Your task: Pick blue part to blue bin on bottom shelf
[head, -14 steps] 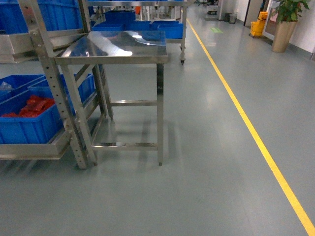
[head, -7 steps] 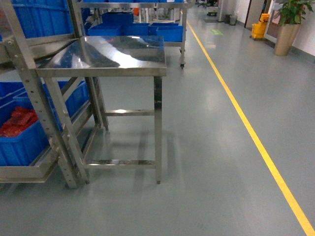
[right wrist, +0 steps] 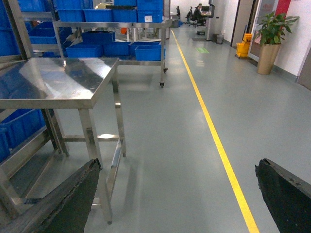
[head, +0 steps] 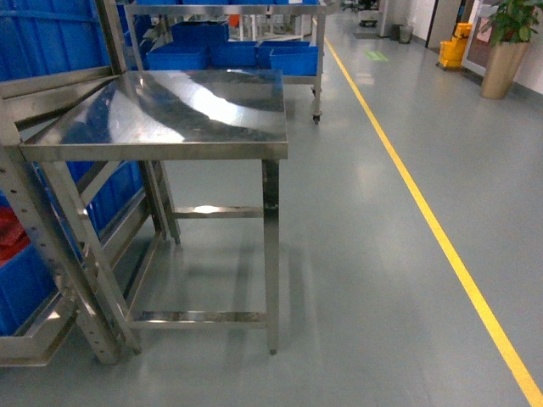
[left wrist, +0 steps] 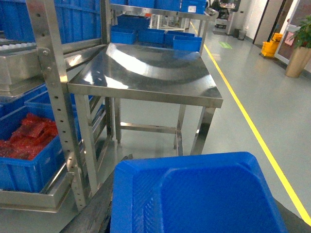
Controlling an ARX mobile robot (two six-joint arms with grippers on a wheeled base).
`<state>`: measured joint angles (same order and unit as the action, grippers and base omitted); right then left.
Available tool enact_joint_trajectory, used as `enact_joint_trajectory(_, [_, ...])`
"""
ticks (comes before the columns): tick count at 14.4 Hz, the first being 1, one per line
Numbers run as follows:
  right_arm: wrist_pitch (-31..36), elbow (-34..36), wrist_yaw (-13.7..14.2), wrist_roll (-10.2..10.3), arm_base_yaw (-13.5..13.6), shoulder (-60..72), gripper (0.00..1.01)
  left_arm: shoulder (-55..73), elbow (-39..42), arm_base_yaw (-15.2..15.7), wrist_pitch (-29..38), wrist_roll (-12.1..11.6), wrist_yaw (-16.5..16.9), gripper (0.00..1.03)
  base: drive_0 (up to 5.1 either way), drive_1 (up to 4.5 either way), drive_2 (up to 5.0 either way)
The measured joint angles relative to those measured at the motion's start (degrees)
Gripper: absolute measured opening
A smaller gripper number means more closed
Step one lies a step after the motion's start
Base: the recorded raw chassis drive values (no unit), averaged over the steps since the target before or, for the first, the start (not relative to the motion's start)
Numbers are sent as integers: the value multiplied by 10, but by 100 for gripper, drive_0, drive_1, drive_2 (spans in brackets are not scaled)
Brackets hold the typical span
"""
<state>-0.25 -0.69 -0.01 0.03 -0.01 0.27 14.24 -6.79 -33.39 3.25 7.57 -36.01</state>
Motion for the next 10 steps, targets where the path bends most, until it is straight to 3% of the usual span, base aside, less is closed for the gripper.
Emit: enact_joint_trajectory(10, [0,0,0,0,0,0,98,0,0,0,-2,0,0,44,-3,431,-436])
